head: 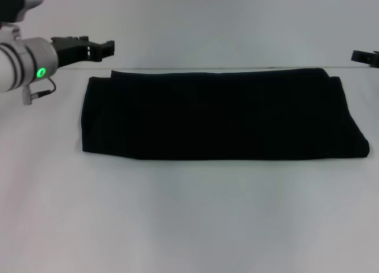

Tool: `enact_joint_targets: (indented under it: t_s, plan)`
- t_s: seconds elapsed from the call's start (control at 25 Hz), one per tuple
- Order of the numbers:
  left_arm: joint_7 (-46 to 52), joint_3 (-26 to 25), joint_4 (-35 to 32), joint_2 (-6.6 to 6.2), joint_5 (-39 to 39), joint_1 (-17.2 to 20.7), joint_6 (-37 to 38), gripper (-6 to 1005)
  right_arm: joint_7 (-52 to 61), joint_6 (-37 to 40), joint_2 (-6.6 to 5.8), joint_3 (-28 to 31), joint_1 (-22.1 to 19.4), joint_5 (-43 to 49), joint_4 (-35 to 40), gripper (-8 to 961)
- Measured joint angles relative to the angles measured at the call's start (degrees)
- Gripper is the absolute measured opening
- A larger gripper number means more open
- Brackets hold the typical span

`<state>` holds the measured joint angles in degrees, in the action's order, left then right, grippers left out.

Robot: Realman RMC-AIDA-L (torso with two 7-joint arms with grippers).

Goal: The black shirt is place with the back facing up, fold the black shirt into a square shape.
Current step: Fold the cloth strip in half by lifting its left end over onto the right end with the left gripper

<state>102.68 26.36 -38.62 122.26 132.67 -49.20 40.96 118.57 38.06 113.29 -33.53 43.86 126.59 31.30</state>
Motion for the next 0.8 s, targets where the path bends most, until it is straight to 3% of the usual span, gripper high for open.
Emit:
enact_joint_targets:
  t_s: [0.24, 0.36, 0.56, 0.8]
  plan:
    - [1.54, -0.03, -7.35, -0.97, -4.58, 6.40, 25.34, 635, 0.25, 18.33, -1.05, 1.63, -8.51, -9.73, 6.91, 698]
    - [2.06, -0.20, -10.22, -0.89, -5.30, 9.98, 31.10, 633, 0.59, 24.75, -2.47, 1.69, -11.12, -12.22, 7.01, 711]
    - [2.11, -0.11, -10.54, -0.71, -3.26, 12.07, 30.51, 630, 1.72, 29.20, -4.40, 1.37, -12.43, -12.05, 4.85, 710]
    - [3.88, 0.07, -9.15, -0.62, 2.93, 12.64, 28.25, 631, 2.62, 29.70, -5.01, 1.63, -12.22, -12.06, 4.66, 708]
